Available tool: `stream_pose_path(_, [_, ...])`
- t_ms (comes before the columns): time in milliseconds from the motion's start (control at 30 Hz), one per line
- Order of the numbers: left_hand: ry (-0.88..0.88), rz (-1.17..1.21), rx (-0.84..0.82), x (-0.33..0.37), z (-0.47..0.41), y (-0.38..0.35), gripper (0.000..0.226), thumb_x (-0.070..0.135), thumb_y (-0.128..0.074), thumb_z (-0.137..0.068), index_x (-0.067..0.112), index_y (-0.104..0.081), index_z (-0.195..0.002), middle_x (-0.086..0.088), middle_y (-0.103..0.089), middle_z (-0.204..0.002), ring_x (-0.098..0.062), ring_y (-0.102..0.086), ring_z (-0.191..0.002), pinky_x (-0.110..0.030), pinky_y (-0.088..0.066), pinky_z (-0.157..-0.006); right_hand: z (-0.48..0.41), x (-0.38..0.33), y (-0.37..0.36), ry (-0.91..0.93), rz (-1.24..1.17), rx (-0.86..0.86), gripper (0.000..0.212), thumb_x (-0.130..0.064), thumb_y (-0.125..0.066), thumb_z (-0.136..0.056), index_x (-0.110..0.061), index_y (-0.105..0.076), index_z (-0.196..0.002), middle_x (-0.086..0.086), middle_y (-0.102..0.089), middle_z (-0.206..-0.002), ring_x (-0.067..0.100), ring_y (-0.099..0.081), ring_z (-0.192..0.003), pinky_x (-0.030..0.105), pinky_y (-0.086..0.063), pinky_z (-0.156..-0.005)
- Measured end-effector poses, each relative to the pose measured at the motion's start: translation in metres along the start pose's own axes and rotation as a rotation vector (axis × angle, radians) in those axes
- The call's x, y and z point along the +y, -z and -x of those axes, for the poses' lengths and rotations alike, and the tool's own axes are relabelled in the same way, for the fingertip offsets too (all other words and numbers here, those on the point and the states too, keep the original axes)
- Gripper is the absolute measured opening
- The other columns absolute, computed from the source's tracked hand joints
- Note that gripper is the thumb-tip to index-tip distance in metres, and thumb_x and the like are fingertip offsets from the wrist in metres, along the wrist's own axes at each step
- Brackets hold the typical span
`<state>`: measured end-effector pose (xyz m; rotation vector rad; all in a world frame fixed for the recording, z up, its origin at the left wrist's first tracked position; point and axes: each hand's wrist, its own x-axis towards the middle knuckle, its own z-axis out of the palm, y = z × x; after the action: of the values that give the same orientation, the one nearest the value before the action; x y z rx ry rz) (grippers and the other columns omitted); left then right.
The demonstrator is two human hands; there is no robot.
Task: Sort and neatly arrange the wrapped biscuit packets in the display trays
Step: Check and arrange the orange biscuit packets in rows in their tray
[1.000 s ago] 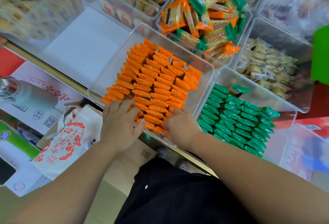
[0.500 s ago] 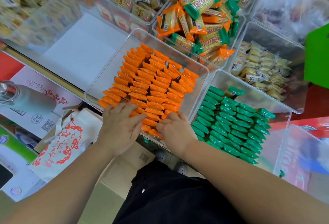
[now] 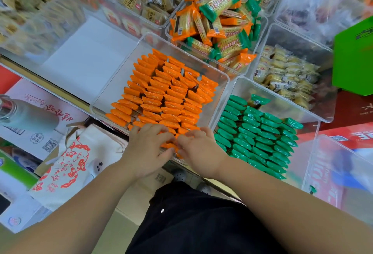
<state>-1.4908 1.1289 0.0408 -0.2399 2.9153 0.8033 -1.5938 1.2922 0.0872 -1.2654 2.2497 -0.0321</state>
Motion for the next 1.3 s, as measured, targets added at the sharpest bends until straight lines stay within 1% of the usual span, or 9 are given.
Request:
stream_pose_path(133, [0.049,0.209,0.002,0.01,0.0,0.008,0.043,0.064,-0.048,-0.086,0.037,-0.067,-0.113,0.02,-0.06,-0.119,-0.009,-0.05,-0.116,-0.039,-0.033,-0.094,0.015,0.004,0.022,-0.002,-0.157,0.099,0.011,-0.032,-0.045,-0.104,-0.024,-0.051,-0.107,-0.005,-0.057,-0.106,0.02,-0.045,-0.116,0.046,-0.026,-0.109])
stream_pose_path(333, [0.323,0.617,0.028,0.032,0.007,0.041,0.045,0.045,-0.071,-0.087,0.037,-0.059,-0.13,0.019,-0.059,-0.127,0.0,-0.05,-0.119,-0.024,-0.041,-0.092,0.056,0.025,0.063,-0.13,-0.756,0.232,0.013,-0.025,-0.052,-0.104,-0.025,-0.05,-0.091,-0.006,-0.057,-0.084,0.011,-0.051,-0.076,0.032,-0.042,-0.069])
stream_pose_path(433, [0.408,0.943,0.076,0.056,0.006,0.059,0.029,0.026,-0.069,-0.094,0.025,-0.066,-0.124,0.011,-0.072,-0.109,0.002,-0.065,-0.101,-0.023,-0.054,-0.087,0.077,0.029,0.073,-0.114,-1.102,0.284,0.013,-0.015,-0.049,-0.105,-0.017,-0.055,-0.094,-0.012,-0.061,-0.082,0.005,-0.055,-0.079,0.023,-0.045,-0.073])
stream_pose_path(500, [0.434,1.05,0.104,0.077,0.006,0.068,0.018,0.011,-0.061,-0.098,0.012,-0.071,-0.113,-0.005,-0.076,-0.101,-0.018,-0.071,-0.095,-0.034,-0.058,-0.087,0.09,0.031,0.072,-0.118,-1.214,0.277,0.012,-0.014,-0.048,-0.105,-0.014,-0.056,-0.095,-0.011,-0.066,-0.087,0.006,-0.06,-0.085,0.028,-0.048,-0.078])
stream_pose_path(633, [0.478,1.118,0.265,0.115,0.011,0.077,0.01,0.005,-0.064,-0.094,0.009,-0.073,-0.093,-0.008,-0.076,-0.081,-0.02,-0.071,-0.071,-0.031,-0.059,-0.067,0.114,0.038,0.063,-0.198,-1.32,0.331,0.013,-0.017,-0.052,-0.103,-0.014,-0.062,-0.095,-0.005,-0.071,-0.087,0.014,-0.066,-0.084,0.035,-0.05,-0.077])
stream_pose_path(833, [0.432,1.168,0.339,0.163,0.027,0.076,0.02,0.004,-0.067,-0.09,0.013,-0.075,-0.074,-0.022,-0.071,-0.08,-0.044,-0.066,-0.072,-0.037,-0.052,-0.055,0.152,0.055,0.054,-0.275,-1.41,0.497,0.016,-0.015,-0.065,-0.096,-0.014,-0.076,-0.085,0.01,-0.072,-0.076,0.018,-0.065,-0.068,0.03,-0.051,-0.064])
stream_pose_path(1100, [0.478,1.465,0.149,0.209,0.043,0.069,0.017,0.009,-0.066,-0.081,0.012,-0.071,-0.065,-0.014,-0.061,-0.068,-0.022,-0.054,-0.061,-0.033,-0.049,-0.057,0.189,0.086,0.034,-0.182,-2.028,0.188,0.016,-0.024,-0.084,-0.075,-0.013,-0.073,-0.073,0.006,-0.062,-0.075,0.013,-0.054,-0.065,0.023,-0.047,-0.057])
stream_pose_path(1200, [0.464,1.447,0.148,0.22,0.045,0.064,0.018,0.01,-0.063,-0.082,0.012,-0.071,-0.065,-0.013,-0.062,-0.068,-0.021,-0.054,-0.062,-0.032,-0.048,-0.058,0.197,0.092,0.027,-0.16,-2.009,0.191,0.038,-0.038,-0.095,-0.056,-0.013,-0.075,-0.077,0.006,-0.065,-0.076,0.012,-0.058,-0.065,0.022,-0.049,-0.057])
stream_pose_path(1300, [0.447,1.388,0.19,0.226,0.047,0.058,0.011,0.011,-0.075,-0.081,0.014,-0.072,-0.07,-0.011,-0.064,-0.07,-0.021,-0.055,-0.064,-0.037,-0.046,-0.062,0.205,0.097,0.027,-0.166,-1.9,0.228,0.024,-0.034,-0.088,-0.07,-0.015,-0.075,-0.074,0.006,-0.064,-0.075,0.013,-0.057,-0.065,0.022,-0.047,-0.057])
